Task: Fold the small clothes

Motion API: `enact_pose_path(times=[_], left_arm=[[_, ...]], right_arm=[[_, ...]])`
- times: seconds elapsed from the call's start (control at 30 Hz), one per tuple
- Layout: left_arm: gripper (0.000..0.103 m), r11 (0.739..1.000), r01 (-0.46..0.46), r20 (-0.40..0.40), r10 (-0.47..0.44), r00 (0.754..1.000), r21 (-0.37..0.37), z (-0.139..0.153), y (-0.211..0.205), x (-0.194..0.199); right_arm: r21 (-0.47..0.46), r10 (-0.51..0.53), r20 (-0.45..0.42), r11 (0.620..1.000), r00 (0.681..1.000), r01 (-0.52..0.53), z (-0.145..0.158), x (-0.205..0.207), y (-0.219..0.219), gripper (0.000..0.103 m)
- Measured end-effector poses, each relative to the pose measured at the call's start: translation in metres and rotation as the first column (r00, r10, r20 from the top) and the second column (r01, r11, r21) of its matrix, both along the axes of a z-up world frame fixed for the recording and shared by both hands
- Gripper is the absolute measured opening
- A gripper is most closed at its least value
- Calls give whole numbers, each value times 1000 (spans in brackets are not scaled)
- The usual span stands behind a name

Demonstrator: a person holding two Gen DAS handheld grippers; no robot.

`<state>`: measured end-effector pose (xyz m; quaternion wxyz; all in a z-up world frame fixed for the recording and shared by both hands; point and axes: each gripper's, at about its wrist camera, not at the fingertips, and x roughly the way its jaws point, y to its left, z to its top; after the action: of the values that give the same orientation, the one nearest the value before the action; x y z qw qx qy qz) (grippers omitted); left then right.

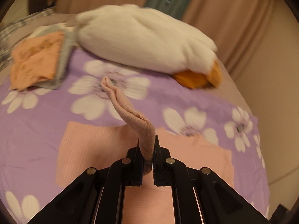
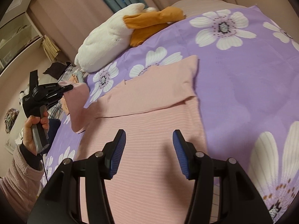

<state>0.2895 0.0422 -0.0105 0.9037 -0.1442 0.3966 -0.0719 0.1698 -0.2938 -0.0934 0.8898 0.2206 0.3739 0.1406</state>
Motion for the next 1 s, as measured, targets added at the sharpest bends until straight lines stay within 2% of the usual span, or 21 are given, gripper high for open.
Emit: enact_pose_path(times=[0.27,0.47,0.57,0.6,0.63,0.7,0.87,1.0], left_arm=[[5,992,119,-57,-117,992,39,-28,-80,-2],[5,975,209,-166,-194,967,78,-71,-121,0],[15,964,247,-223,-221,949,96,-87,-130,-1],[27,962,261,-234,-236,943,85,-90,-131,-2],[48,958,281,-239,-259,936,64,-91,-132,-4],[69,954,299,-231,-284,931,31,-89,-130,-9],[69,950,311,-206,-309,928,-25,-78,-109,-27],[69,960,273,-172,-278,945,-56,-68,-68,-48]], right_arm=[[27,-40,-16,999,999,41,-10,-6,-22,53],[58,-47,-44,997,998,49,-21,-4,-28,54],[69,-38,-50,997,998,42,-21,0,-26,58],[72,-34,-50,997,998,38,-20,2,-24,58],[77,-30,-49,996,998,34,-19,4,-23,59],[100,-21,-46,995,999,25,-16,11,-22,62],[187,2,-46,982,999,7,-12,32,-15,63],[236,53,-46,971,998,-41,-11,59,3,63]])
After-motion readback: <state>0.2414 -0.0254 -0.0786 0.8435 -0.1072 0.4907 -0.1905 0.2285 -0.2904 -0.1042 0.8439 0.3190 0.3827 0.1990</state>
